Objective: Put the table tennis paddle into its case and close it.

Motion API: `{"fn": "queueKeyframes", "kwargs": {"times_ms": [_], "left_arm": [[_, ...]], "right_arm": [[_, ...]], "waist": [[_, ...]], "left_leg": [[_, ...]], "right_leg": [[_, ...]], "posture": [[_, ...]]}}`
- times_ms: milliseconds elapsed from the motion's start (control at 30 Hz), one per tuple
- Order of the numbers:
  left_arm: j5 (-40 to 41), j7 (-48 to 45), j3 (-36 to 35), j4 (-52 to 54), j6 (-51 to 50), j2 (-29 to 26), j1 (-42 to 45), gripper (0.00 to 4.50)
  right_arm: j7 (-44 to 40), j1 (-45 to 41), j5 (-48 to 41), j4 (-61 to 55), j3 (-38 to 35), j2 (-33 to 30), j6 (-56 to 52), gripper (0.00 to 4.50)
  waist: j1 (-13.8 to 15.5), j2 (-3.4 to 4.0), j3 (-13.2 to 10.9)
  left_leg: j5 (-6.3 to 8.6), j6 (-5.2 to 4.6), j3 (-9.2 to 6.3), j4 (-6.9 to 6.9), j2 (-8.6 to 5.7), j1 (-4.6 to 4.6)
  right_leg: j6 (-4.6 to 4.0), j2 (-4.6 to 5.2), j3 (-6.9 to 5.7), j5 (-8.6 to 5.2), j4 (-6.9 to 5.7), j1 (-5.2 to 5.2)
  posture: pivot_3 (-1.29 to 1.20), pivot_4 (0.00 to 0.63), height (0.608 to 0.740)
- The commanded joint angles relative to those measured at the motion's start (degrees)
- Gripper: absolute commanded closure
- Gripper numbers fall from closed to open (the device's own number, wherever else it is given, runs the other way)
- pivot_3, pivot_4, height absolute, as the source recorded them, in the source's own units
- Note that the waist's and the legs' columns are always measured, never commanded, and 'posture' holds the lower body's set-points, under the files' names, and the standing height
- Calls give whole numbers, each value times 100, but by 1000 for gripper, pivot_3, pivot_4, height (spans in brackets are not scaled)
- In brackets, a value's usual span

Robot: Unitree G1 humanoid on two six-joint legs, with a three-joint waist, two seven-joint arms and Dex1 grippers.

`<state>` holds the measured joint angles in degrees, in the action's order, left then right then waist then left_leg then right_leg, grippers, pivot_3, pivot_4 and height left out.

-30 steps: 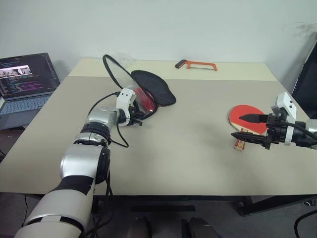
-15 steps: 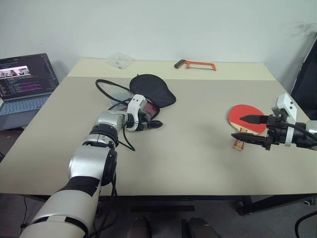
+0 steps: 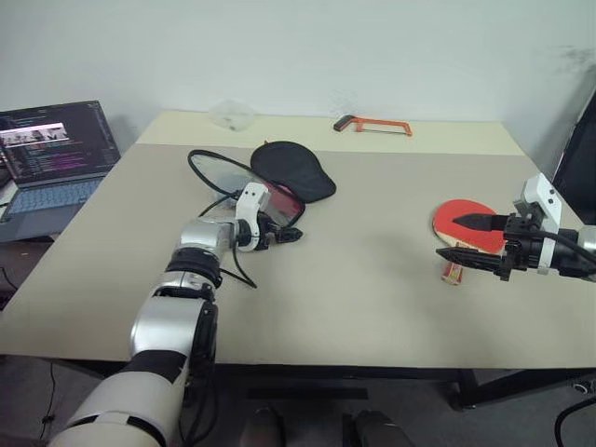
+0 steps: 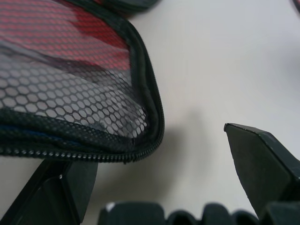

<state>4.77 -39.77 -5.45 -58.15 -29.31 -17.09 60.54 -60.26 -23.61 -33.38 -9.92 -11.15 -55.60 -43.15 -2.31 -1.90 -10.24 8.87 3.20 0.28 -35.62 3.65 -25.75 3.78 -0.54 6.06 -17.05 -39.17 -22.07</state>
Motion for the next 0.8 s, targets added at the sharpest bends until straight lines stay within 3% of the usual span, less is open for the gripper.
{"fn": "queueKeyframes", "kwargs": {"times_ms": [33, 300, 600, 700, 800], "left_arm": [[98, 822, -215, 138, 47, 150, -147, 39], [380, 1744, -627, 83, 402, 230, 89, 39], [769, 1679, -979, 9, 618, 257, 503, 39], [796, 1624, -914, 19, 528, 347, 482, 568], [739, 1720, -860, 1, 500, 420, 418, 1648]], "right_arm": [[-30, -108, -95, -57, -111, -27, 44, 0], [-45, -112, -94, -67, -107, -37, 38, 0], [-51, -92, -102, -121, -88, 2, 37, 0], [-49, -106, -103, -131, -84, 9, 31, 0], [-51, -113, -101, -129, -95, -4, 29, 0]], "waist": [[4, 1, 1], [-96, 1, 1], [-69, 1, 1], [-64, 1, 0], [-59, 1, 0]], "left_leg": [[0, -1, -8, -13, 1, 0], [-17, -26, -13, -31, -1, 1], [-20, -28, -10, -24, -4, -19], [-18, -26, -12, -10, -4, -20], [-19, -26, -14, -5, -4, -22]], "right_leg": [[0, 0, -7, 1, -3, 7], [13, -1, -6, 54, -4, 8], [13, 0, -5, 49, 15, 0], [6, 0, -8, 44, 17, -2], [3, -1, -12, 41, 16, -6]], "posture": [[0, 150, 740], [0, 150, 740], [0, 150, 740], [0, 150, 740], [0, 150, 740]]}}
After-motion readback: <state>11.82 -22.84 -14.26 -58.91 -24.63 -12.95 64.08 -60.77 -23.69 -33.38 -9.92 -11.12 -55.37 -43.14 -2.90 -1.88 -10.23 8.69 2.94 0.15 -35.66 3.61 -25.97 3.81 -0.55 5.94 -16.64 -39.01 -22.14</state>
